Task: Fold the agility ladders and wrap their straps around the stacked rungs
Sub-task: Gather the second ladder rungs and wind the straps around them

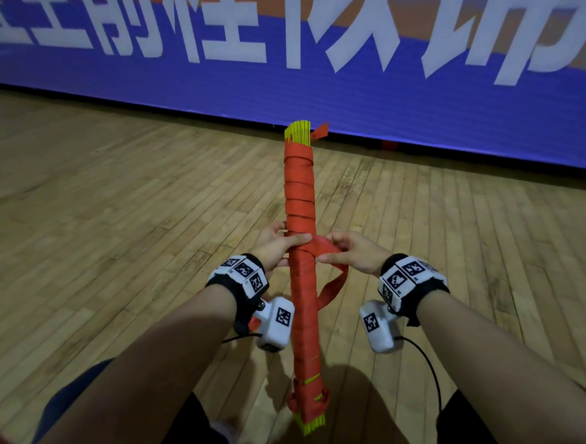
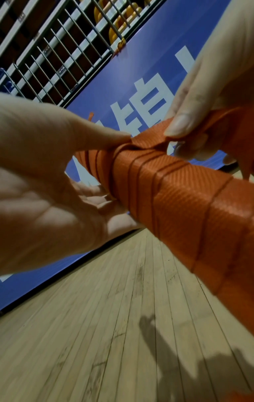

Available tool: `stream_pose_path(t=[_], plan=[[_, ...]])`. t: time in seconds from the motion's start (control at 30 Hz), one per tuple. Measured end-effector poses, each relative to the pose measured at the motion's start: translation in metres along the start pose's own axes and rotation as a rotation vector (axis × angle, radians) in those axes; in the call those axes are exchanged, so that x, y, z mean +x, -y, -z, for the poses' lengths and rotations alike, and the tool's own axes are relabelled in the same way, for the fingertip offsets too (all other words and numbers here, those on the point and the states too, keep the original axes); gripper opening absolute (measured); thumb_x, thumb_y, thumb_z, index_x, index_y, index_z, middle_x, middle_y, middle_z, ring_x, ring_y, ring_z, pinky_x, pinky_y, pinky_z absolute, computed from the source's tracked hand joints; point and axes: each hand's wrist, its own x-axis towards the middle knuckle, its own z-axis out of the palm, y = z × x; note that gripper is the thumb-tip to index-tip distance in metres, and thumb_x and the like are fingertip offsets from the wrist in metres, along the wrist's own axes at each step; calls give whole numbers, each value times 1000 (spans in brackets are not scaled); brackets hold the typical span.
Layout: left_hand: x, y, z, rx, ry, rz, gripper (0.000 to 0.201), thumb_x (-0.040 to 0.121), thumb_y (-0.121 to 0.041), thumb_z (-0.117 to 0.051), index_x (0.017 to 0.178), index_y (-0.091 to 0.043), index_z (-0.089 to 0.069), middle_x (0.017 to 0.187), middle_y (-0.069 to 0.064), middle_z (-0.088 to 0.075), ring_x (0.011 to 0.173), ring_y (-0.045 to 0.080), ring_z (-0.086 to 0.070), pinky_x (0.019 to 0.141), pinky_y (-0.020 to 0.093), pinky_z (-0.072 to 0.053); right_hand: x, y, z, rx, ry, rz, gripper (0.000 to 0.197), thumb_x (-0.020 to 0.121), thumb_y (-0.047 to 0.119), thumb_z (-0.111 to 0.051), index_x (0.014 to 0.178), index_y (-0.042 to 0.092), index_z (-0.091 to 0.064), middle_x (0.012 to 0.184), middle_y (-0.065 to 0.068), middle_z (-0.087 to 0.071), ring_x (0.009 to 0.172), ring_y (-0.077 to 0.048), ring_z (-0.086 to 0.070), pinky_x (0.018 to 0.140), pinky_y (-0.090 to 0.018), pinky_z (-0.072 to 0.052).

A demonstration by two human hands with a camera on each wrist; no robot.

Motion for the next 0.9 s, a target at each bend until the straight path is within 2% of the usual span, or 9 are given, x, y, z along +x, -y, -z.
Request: stream_pose_path(t=[0.13,0.27,0.37,0.57,0.63,0.73,0.8,0.9], plan=[[-4,-3,3,-37,108,14,40,87,-11,-65,125,-5,-53,110,11,-66,98,19,-65,74,32,-57,-3,0,0,51,-1,4,6,90,13,-62,87,18,-60,80,4,-52,71,-6,-51,67,-17,-41],[-8,-7,5,-76,172,17,37,91,-11,-60,127,-5,-54,109,8,-65,98,16,-63,71,30,-57,-5,1,-1,203,-19,-31,5,91,10,-59,90,14,-57,80,1,-58,71,-5,-55,65,-11,-45],[-8,-8,6,-81,154,12,36,91,-10,-59,126,-5,-53,105,6,-65,94,15,-62,68,30,-57,-4,1,-1,298,-32,-26,5,92,7,-57,90,12,-56,86,-3,-62,73,-5,-60,70,-13,-48],[-8,-7,5,-68,107,-15,36,92,-13,-59,126,-5,-50,107,6,-64,94,15,-63,69,29,-56,-3,0,-2,299,-45,-68,6,94,14,-55,96,9,-58,86,-3,-60,74,-8,-57,67,-13,-47],[-8,-7,3,-80,81,-24,37,93,-15,-59,127,-6,-49,110,7,-63,94,14,-63,70,30,-56,-3,1,-2,265,-47,-81,7,94,15,-54,91,12,-60,83,-1,-60,69,-4,-58,62,-11,-46],[-8,-8,-1,-101,40,-34,30,94,-16,-58,121,-9,-51,106,7,-63,90,13,-63,68,30,-56,-6,4,-2,211,-31,-78,16,95,11,-52,82,15,-59,75,3,-58,56,6,-57,55,-8,-42],[-7,-7,-4,-118,20,-31,30,93,-16,-58,121,-7,-52,104,8,-64,90,14,-63,71,34,-56,-6,5,-2,179,-27,-68,20,95,11,-52,77,16,-60,75,5,-58,59,4,-58,58,-8,-42],[-7,-6,-6,-127,2,-13,38,92,-16,-60,125,1,-52,105,12,-65,92,19,-64,77,40,-56,-4,3,-3,98,-47,-64,19,94,16,-55,76,17,-61,76,4,-61,69,-7,-58,70,-16,-45]])
